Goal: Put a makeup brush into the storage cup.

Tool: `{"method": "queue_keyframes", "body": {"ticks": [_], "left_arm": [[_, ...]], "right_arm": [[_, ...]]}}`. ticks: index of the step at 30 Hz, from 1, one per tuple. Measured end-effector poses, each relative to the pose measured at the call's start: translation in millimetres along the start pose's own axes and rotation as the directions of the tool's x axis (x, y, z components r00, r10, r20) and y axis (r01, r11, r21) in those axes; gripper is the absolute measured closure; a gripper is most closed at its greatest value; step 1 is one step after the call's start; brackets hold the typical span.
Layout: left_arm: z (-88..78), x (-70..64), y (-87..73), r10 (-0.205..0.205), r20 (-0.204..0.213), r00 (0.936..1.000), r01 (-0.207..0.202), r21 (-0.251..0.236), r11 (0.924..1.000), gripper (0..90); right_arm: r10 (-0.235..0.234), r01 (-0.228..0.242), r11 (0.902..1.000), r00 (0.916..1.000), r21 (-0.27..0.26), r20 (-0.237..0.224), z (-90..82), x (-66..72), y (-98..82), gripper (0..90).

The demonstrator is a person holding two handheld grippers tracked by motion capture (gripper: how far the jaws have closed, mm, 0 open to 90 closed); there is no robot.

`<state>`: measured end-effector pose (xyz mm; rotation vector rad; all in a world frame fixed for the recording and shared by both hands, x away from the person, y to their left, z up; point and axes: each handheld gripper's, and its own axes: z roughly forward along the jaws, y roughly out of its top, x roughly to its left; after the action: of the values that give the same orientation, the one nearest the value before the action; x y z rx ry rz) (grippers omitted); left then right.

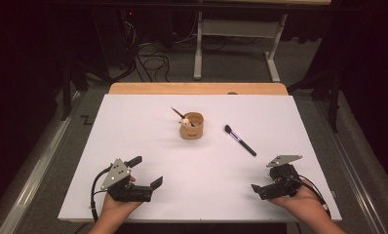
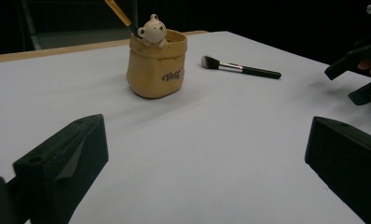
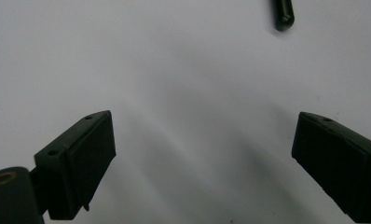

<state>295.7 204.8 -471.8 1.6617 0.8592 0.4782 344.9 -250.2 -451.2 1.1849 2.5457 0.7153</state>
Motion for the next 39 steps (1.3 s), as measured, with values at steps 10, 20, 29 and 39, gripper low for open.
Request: {"method": "queue_keyframes", "body": {"ticks": [10,20,29,39], "left_arm": [[1.3,-1.4,-0.4,0.008,0.008,0.9999,-0.008,0.006,0.9999,0.3],[-0.8,0.8,0.1,0.0,0.005,1.0,0.0,-0.001,1.0,0.3],[-1.5,1.7,0.7,-0.002,0.005,1.0,0.002,-0.002,1.0,0.3],[-3.2,3.5,1.1,-0.006,0.001,1.0,0.006,-0.01,0.9999,0.3]], "right_arm": [[0.009,-0.007,0.9955,0.9997,0.094,-0.023,-2.2,-0.8,6.3,8.8],[-0.003,0.009,0.9844,0.9994,0.176,-0.035,0.8,-2.8,20.0,15.1],[-0.016,0.022,0.9735,0.9995,0.228,-0.029,9.8,-14.6,40.1,25.7],[-0.009,0.007,0.9768,0.9999,0.214,0.006,16.9,-25.8,57.7,34.7]]}}
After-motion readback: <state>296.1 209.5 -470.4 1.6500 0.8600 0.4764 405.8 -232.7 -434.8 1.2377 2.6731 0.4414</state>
